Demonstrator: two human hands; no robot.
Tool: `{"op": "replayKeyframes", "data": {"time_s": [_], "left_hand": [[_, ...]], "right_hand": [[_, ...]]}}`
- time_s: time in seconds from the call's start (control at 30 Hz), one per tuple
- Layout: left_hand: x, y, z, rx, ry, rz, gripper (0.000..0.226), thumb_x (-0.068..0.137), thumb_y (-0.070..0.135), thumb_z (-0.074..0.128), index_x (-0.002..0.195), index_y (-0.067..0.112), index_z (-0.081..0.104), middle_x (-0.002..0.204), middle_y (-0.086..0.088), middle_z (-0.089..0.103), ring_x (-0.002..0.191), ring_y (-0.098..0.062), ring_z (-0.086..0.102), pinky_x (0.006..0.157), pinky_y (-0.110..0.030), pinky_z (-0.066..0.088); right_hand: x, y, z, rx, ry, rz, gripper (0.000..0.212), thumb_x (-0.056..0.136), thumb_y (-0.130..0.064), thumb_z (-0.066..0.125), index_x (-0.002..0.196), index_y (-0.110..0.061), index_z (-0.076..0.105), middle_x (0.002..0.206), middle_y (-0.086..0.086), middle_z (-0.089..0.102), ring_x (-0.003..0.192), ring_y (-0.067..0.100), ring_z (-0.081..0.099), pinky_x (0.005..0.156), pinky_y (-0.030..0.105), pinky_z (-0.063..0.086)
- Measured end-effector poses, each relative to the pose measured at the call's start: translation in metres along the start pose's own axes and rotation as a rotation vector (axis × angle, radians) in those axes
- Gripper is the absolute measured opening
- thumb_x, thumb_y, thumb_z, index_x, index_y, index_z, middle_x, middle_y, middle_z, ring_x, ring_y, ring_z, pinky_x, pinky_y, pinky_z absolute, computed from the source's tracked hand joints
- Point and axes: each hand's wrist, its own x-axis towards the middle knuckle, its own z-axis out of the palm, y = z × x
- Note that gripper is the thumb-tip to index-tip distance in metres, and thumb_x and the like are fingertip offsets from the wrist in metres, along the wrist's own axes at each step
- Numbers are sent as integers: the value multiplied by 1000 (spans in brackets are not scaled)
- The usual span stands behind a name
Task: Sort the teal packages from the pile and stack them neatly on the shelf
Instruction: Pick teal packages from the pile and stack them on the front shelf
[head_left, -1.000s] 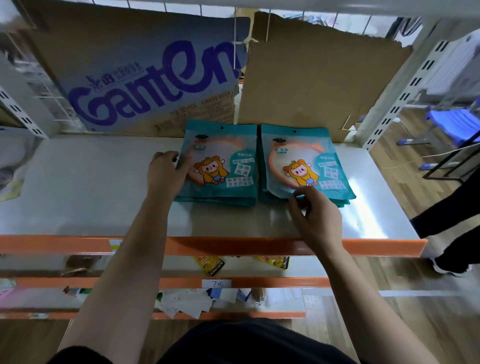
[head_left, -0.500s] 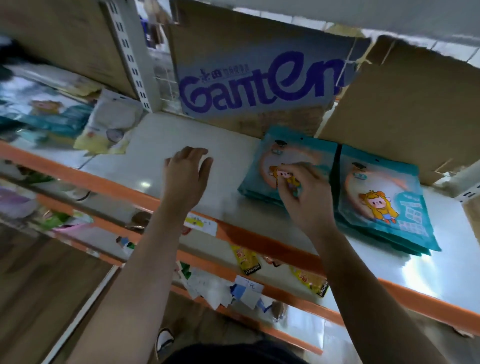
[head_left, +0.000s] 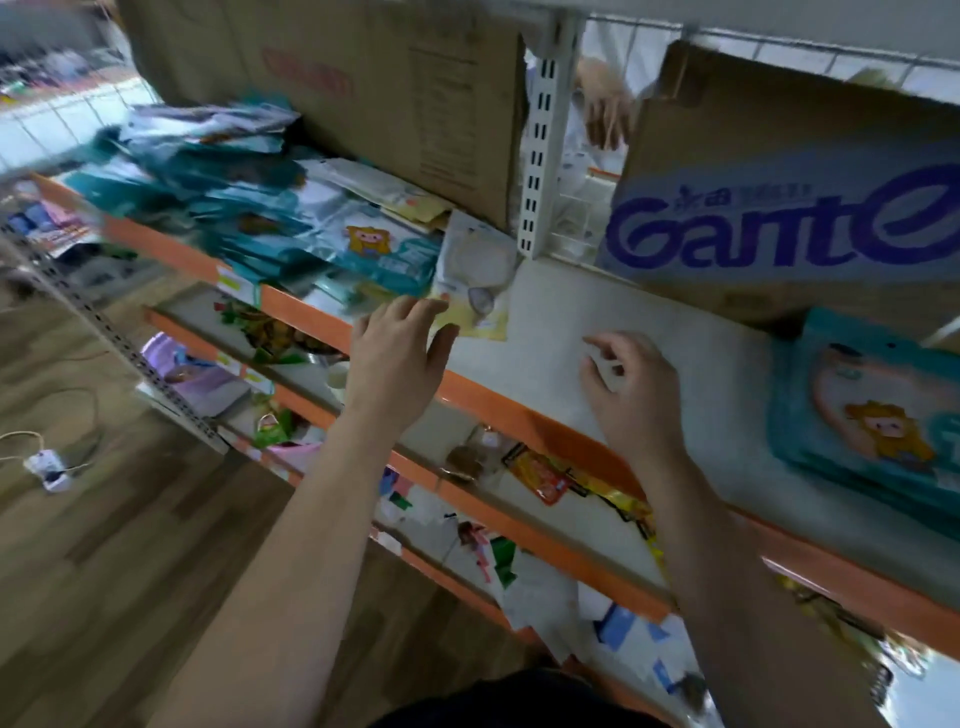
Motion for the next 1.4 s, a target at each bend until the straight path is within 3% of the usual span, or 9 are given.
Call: {"op": "replayKeyframes", "data": {"time_s": [0.37,0.6,0.77,0.93,1.0,1.17,1.4], "left_hand": [[41,-145,-20,-17,-23,-79,35,99,34,49,127,14,60,122,-7,63,112,-31,56,92,-43,36],[113,-222,-20,-22,-5,-75,35,100,33,49,127,14,60,124,-7,62,113,-29,56,92,-41,34],[165,-263,-16,-51,20,-77,33,99,32,50,124,13,62,120,-7,63,111,-29,56,91,-42,36],[198,-296,-10,-75,-1,-51,33,98,28,54,123,9,62,116,-12,64,109,-34,55,89,-43,36],[211,-309,-9,-78,-5,-38,33,98,29,53,122,9,62,119,-12,63,113,-34,53,91,-43,35],[245,-343,-6,-88,25,70,28,96,22,57,116,7,66,118,-14,64,114,-35,53,93,-43,37],[287,-380,-12,-140,-18,322,24,96,22,56,111,7,67,109,-13,66,104,-38,56,89,-46,41]], "right_hand": [[66,-71,127,40,-7,-39,19,90,-15,63,107,-10,68,98,5,64,84,7,52,74,23,42],[134,-99,207,67,-5,-41,19,91,-16,62,107,-9,68,99,7,65,87,18,59,76,30,49],[180,-114,244,51,-18,-46,19,91,-17,63,107,-9,67,99,6,63,88,15,56,74,26,46],[209,-130,274,58,-50,-4,20,91,-16,63,108,-9,68,104,8,64,102,24,60,85,38,51],[217,-137,287,56,-47,5,18,90,-16,63,107,-10,68,99,3,61,98,22,59,83,39,51],[232,-156,318,43,-18,21,19,90,-18,63,108,-14,68,98,-9,55,90,7,54,80,30,52],[237,-192,347,-1,-33,122,14,91,-21,64,103,-17,70,101,-6,61,93,10,58,81,34,53]]}}
